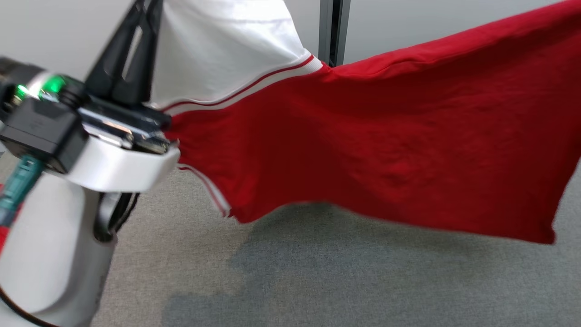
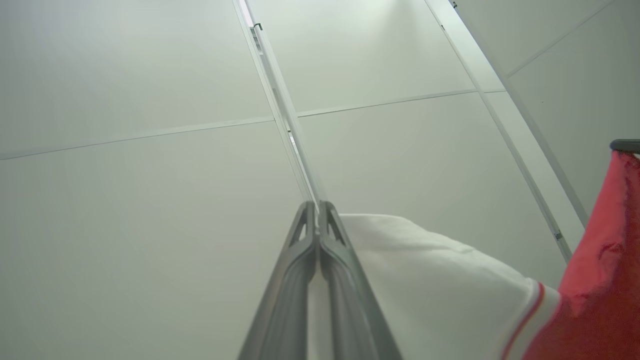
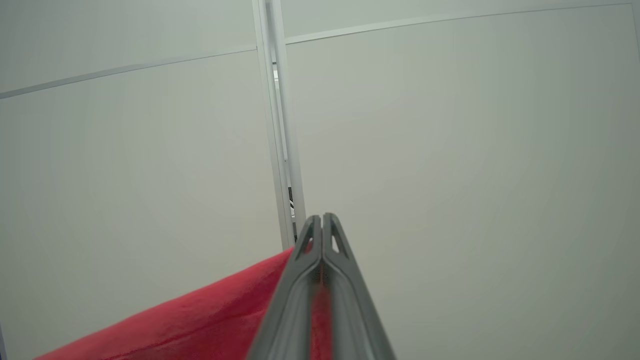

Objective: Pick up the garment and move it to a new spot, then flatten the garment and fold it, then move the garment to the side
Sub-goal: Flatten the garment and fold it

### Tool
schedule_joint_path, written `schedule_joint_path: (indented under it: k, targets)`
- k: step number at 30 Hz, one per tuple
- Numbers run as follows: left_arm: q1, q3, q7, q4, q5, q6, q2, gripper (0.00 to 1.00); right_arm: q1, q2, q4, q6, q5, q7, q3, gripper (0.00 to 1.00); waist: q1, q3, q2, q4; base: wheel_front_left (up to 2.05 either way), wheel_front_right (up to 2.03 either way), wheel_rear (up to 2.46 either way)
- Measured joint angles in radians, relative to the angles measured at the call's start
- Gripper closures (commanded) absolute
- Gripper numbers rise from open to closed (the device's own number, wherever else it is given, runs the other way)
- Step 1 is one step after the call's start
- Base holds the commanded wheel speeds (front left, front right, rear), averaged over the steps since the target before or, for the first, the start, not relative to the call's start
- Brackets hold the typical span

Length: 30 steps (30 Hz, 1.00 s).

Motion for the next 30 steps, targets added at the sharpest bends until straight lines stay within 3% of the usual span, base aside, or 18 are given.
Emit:
schedule_joint_path:
  k: [8, 17, 21, 24, 30]
  targets:
    - [-0.233, 0.048, 0.134, -0.053, -0.077, -0.028, 0.014, 1.0, -0.114, 0.007, -0.147, 0.0, -0.019, 0.188, -0.039, 1.0, 0.0, 0.027, 0.0, -0.011, 0.0, 0.0, 0.0]
    - [-0.572, 0.013, 0.249, 0.14, -0.102, -0.083, 0.047, 1.0, -0.33, 0.006, -0.063, 0.0, -0.009, 0.303, -0.014, 1.0, 0.0, 0.179, 0.0, -0.025, 0.0, 0.0, 0.0]
    - [-0.775, -0.026, 0.22, 0.296, -0.08, -0.097, 0.035, 1.0, -0.52, 0.011, 0.074, 0.0, -0.008, 0.217, 0.013, 1.0, 0.0, 0.285, 0.0, -0.036, 0.0, 0.0, 0.0]
    - [-0.941, -0.035, 0.137, 0.415, -0.035, -0.096, 0.014, 1.0, -0.672, 0.027, 0.192, 0.0, -0.011, 0.1, 0.011, 1.0, 0.0001, 0.363, 0.0, -0.047, 0.0, 0.0, 0.0]
    - [-1.14, -0.052, -0.062, 0.581, 0.055, -0.047, -0.026, 1.0, -0.831, 0.043, 0.388, 0.0, 0.02, -0.145, 0.039, 1.0, 0.0001, 0.483, 0.0, -0.069, 0.0, 0.0, 0.0]
